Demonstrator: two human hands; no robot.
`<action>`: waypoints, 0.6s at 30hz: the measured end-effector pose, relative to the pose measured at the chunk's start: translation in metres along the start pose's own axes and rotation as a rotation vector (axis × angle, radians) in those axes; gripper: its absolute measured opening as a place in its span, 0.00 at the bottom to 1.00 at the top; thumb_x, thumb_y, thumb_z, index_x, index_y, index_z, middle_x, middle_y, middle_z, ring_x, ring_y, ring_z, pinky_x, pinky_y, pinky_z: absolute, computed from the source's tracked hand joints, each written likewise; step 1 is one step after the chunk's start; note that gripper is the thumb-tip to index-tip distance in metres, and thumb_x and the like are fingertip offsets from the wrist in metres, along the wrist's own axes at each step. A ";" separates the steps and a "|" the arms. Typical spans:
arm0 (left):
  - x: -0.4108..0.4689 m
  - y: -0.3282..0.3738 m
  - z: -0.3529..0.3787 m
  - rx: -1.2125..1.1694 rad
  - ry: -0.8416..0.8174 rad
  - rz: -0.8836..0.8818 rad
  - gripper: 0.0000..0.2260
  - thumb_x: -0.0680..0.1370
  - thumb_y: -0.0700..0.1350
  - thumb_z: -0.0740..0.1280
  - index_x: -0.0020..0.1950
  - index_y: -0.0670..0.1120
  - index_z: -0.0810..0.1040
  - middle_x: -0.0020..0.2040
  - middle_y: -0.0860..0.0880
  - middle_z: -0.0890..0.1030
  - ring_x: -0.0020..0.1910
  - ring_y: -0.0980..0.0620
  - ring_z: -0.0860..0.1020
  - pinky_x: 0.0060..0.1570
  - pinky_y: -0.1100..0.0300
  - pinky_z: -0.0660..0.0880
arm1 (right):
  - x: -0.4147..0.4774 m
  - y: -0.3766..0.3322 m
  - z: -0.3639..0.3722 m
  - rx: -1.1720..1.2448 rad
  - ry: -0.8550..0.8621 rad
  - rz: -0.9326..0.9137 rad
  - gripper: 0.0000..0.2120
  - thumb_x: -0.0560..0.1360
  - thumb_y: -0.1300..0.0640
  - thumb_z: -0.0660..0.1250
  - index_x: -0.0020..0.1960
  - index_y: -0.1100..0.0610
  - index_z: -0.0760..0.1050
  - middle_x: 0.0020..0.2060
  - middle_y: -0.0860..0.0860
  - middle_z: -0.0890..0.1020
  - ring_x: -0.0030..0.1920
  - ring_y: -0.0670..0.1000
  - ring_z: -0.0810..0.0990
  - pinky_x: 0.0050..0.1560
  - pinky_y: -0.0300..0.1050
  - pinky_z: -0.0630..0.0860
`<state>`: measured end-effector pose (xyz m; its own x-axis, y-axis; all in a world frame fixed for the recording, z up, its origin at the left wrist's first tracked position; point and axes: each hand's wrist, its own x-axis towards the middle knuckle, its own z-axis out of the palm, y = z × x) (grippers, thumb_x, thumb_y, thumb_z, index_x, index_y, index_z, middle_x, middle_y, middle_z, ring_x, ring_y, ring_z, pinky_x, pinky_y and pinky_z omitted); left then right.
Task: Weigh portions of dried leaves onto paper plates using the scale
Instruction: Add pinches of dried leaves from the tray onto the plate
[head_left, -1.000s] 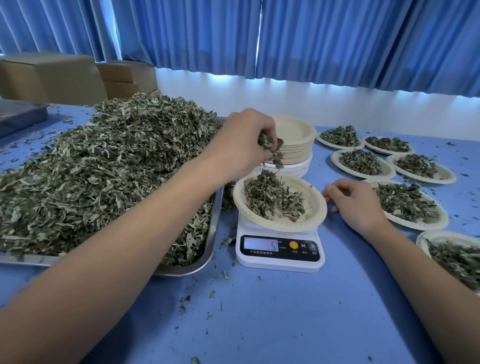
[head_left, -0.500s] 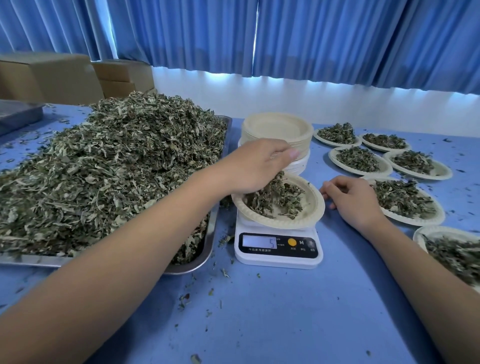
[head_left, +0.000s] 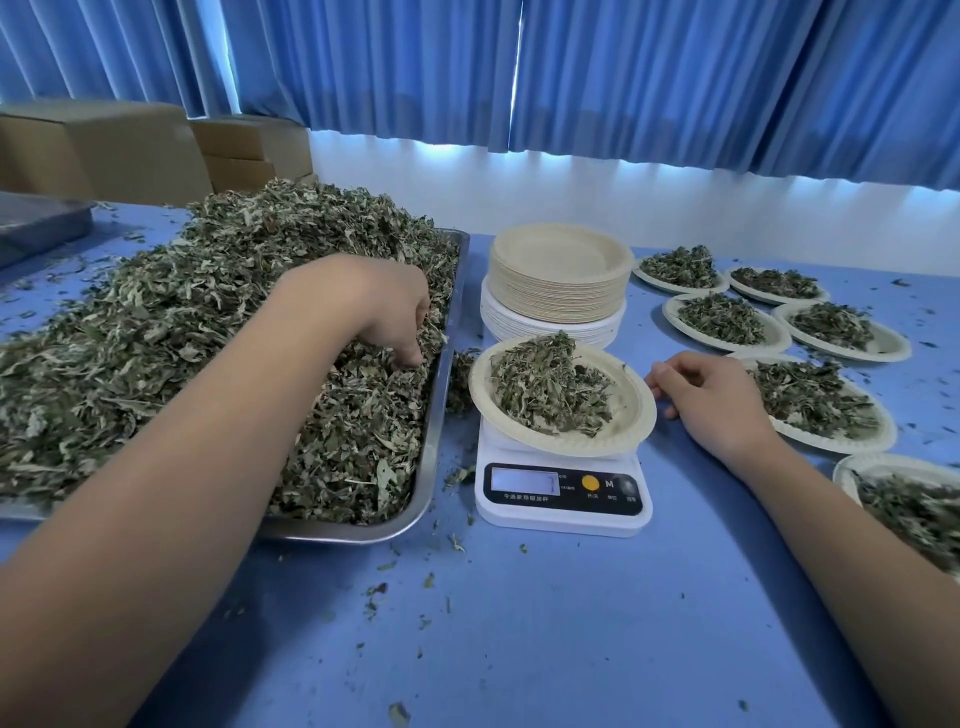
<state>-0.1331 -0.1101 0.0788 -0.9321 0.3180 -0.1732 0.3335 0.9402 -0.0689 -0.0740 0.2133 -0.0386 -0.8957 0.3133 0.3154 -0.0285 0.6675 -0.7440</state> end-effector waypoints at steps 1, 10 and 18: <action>0.003 -0.001 0.003 0.008 -0.024 -0.009 0.21 0.72 0.54 0.76 0.60 0.45 0.80 0.59 0.47 0.80 0.56 0.44 0.78 0.57 0.51 0.75 | 0.000 0.000 0.000 -0.002 0.000 0.000 0.13 0.81 0.55 0.66 0.40 0.55 0.82 0.34 0.47 0.85 0.24 0.40 0.76 0.37 0.41 0.73; 0.015 0.006 0.017 -0.002 -0.076 0.027 0.16 0.69 0.48 0.79 0.49 0.40 0.81 0.42 0.47 0.81 0.40 0.46 0.78 0.42 0.53 0.77 | 0.001 0.002 -0.001 0.003 -0.002 -0.002 0.13 0.81 0.55 0.66 0.39 0.54 0.82 0.32 0.45 0.85 0.25 0.42 0.77 0.37 0.43 0.75; 0.009 0.030 0.008 -0.371 0.283 0.167 0.12 0.78 0.57 0.67 0.47 0.49 0.80 0.36 0.52 0.83 0.35 0.55 0.81 0.38 0.58 0.74 | -0.001 -0.009 -0.010 0.224 -0.097 0.087 0.18 0.81 0.45 0.65 0.43 0.57 0.83 0.25 0.55 0.78 0.20 0.51 0.68 0.24 0.40 0.66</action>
<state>-0.1302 -0.0806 0.0674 -0.8890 0.4404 0.1253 0.4571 0.8372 0.3001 -0.0686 0.2138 -0.0260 -0.9373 0.2890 0.1948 -0.0376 0.4717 -0.8809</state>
